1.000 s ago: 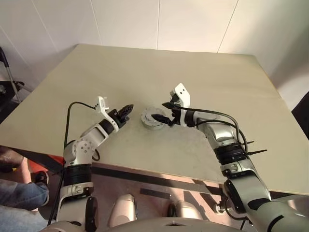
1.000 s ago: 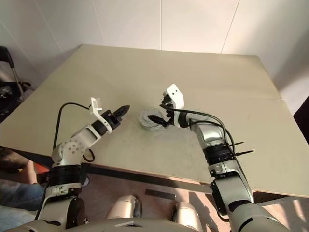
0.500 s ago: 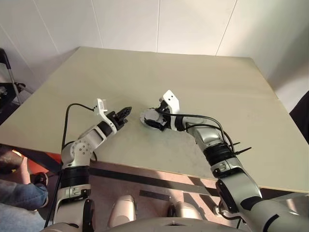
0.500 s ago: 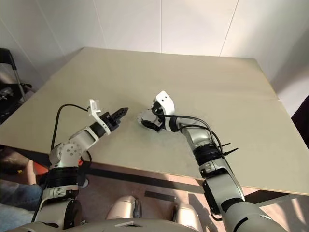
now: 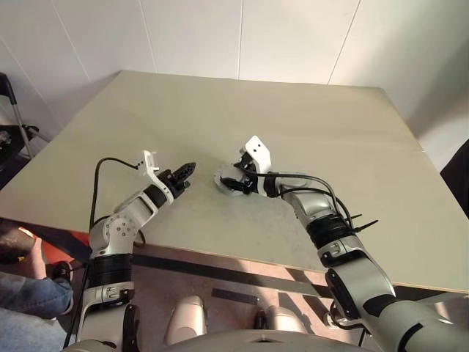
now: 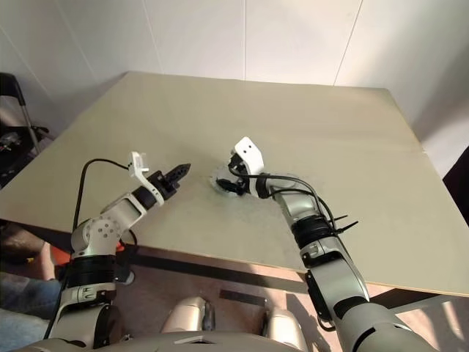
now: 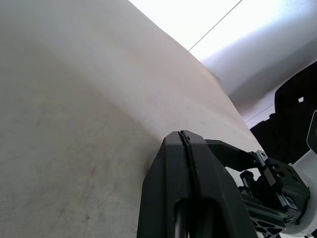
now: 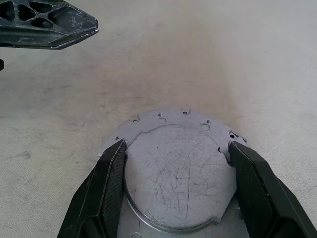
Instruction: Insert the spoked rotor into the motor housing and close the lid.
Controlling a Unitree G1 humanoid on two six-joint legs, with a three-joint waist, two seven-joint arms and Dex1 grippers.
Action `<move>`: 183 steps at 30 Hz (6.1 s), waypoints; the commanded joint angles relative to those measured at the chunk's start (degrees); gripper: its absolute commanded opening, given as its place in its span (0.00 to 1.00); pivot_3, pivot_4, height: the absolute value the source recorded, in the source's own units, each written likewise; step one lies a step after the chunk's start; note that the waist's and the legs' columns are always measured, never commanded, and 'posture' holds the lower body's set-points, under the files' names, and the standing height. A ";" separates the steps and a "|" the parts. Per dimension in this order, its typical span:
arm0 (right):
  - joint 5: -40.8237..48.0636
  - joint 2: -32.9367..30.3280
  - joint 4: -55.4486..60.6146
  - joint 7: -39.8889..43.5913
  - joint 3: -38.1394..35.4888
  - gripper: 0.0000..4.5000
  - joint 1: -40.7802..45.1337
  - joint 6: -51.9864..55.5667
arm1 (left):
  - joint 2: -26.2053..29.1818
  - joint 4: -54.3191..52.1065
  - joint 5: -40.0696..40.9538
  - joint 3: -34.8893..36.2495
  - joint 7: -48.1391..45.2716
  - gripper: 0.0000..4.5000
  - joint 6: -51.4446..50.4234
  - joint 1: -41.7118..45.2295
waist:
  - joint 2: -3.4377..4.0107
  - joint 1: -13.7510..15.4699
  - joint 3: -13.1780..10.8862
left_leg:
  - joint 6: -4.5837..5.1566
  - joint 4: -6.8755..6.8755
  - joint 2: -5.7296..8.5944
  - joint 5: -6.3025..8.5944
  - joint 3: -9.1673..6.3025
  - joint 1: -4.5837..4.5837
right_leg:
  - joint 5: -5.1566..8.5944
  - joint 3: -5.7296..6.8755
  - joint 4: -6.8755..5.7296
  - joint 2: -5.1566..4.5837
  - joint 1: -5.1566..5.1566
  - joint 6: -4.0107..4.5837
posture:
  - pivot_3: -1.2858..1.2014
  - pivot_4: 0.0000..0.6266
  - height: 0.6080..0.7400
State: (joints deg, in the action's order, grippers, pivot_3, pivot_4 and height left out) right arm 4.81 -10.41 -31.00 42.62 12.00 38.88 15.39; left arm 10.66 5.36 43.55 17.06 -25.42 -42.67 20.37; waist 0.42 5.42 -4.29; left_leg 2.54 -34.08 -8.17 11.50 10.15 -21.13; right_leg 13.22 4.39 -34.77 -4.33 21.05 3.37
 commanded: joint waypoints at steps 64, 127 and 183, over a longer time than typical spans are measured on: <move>-3.17 -3.03 1.97 1.23 0.53 0.70 -1.05 1.92 | -6.08 14.11 -4.45 -7.16 1.54 0.00 -4.05 8.97 | -0.04 0.22 -0.01 | 0.04 -0.06 0.00 0.02 -0.01 0.02 | 0.01 0.00 0.05 0.00 -0.12 -0.01 | 0.52 0.00 1.00; 26.86 9.33 7.60 -26.04 -39.81 1.00 2.64 61.10 | -7.80 16.26 -10.11 -7.25 -1.49 0.00 -2.39 9.77 | 0.08 1.46 0.02 | -1.03 1.35 0.12 -0.62 0.02 1.03 | 0.32 -0.03 0.38 0.00 -0.38 -0.49 | 0.52 0.00 1.00; 30.92 10.49 -3.60 -24.53 -43.59 0.47 14.65 48.56 | -7.10 10.91 -2.39 4.06 -1.76 0.00 -0.98 8.80 | -0.05 0.25 0.06 | -1.01 1.39 0.10 -0.63 0.01 -0.38 | 0.00 0.13 0.25 0.06 1.03 0.19 | 0.52 0.00 1.00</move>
State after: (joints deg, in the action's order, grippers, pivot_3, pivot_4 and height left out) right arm 32.22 0.56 -35.27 17.05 -30.27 50.39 66.37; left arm 3.20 18.76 39.30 20.19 -27.20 -43.23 29.25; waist 0.36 5.67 -4.23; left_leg 1.63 -32.94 -8.08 10.93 10.14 -21.76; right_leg 13.23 4.52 -34.78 -4.29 22.32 3.57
